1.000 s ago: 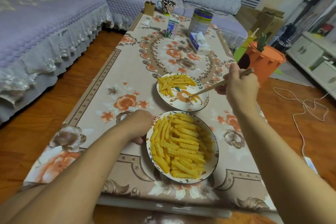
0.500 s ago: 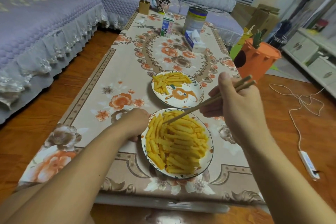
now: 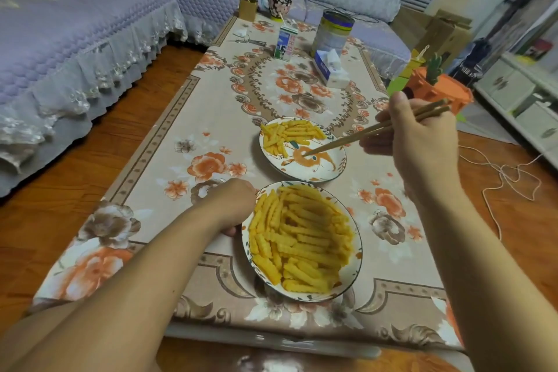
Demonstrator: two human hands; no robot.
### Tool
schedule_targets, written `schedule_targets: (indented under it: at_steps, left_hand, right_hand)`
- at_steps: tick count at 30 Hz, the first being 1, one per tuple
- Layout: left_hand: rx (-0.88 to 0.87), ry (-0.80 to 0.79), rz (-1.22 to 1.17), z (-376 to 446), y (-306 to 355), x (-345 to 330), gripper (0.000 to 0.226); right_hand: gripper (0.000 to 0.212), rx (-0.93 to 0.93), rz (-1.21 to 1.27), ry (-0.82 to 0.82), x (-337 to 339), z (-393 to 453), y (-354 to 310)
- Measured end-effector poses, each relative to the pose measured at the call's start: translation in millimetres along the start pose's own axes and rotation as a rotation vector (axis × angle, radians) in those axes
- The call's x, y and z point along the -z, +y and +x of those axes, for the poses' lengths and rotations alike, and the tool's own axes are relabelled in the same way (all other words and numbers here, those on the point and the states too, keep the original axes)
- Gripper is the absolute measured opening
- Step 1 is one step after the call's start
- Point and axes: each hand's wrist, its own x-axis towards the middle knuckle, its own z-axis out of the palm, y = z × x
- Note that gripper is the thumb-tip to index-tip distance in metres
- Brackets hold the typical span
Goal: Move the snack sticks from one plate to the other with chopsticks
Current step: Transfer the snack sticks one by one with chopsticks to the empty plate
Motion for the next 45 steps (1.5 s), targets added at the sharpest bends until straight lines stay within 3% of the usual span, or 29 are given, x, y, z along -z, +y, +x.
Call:
schedule_targets:
  at_steps: [6,18,23,29,34,37,40,45]
  left_hand:
    - [0.007,-0.028,0.01,8.6,-5.1,-3.6,0.032]
    - [0.026,-0.04,-0.012,12.1,-6.0,-2.3,0.028]
    - [0.046,-0.022,-0.04,15.1,-8.5,-4.1,0.029]
    - [0.051,-0.024,-0.086,15.2,-8.5,-6.1,0.03]
    - [0.034,-0.051,-0.08,12.8,-5.9,-4.2,0.027]
    - [0.039,-0.072,-0.084,12.1,-6.9,-3.7,0.031]
    - [0.03,-0.085,-0.094,13.2,-8.4,-4.1,0.033]
    - [0.033,-0.081,-0.062,12.1,-6.9,-3.3,0.025]
  right_hand:
    - [0.032,-0.003,-0.1,0.086,-35.5,31.0,43.4]
    - [0.045,-0.033,-0.107,0.018,-40.5,41.4,46.6]
    - [0.045,-0.064,-0.005,-0.205,-5.4,7.5,1.5]
    - [0.045,0.173,-0.13,-0.54,8.2,-20.2,-28.8]
    - [0.049,0.251,-0.206,-0.648,6.2,-23.9,-30.1]
    - [0.046,0.278,-0.208,-0.608,11.3,-19.0,-32.0]
    - [0.039,0.272,-0.133,-0.445,12.5,-7.3,-28.9]
    - [0.039,0.068,-0.005,-0.177,-10.2,21.0,2.4]
